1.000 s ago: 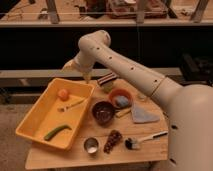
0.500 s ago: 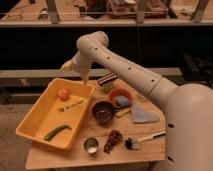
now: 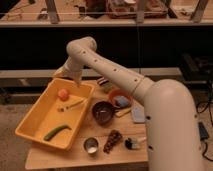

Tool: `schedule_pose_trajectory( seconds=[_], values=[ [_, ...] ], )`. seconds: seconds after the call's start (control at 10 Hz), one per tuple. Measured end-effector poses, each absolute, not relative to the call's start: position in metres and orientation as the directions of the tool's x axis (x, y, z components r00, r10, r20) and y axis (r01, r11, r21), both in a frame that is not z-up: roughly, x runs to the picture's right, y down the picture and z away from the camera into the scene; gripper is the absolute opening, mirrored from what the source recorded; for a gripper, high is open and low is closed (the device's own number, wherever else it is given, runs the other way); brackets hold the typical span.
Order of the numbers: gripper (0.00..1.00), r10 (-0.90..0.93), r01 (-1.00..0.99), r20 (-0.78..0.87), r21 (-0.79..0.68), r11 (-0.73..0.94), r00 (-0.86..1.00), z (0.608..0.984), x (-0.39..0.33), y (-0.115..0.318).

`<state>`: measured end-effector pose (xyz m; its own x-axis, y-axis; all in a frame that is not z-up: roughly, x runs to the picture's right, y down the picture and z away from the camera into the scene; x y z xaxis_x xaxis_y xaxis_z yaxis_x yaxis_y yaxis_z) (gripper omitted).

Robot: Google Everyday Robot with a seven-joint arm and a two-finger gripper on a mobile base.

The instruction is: Place apple in metal cup

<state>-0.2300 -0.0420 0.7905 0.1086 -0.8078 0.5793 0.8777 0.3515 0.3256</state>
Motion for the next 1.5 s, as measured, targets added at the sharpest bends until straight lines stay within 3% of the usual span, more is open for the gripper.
schedule_pose_trajectory(
  seconds=[0.5,1.5],
  values=[
    [0.80,-0.819,0.908,0.573,0.326,0.263,0.032,0.849,-0.281,-0.004],
    [0.80,-0.796,0.915,0.554,0.143,0.377,0.242,0.905,-0.257,0.012]
  ],
)
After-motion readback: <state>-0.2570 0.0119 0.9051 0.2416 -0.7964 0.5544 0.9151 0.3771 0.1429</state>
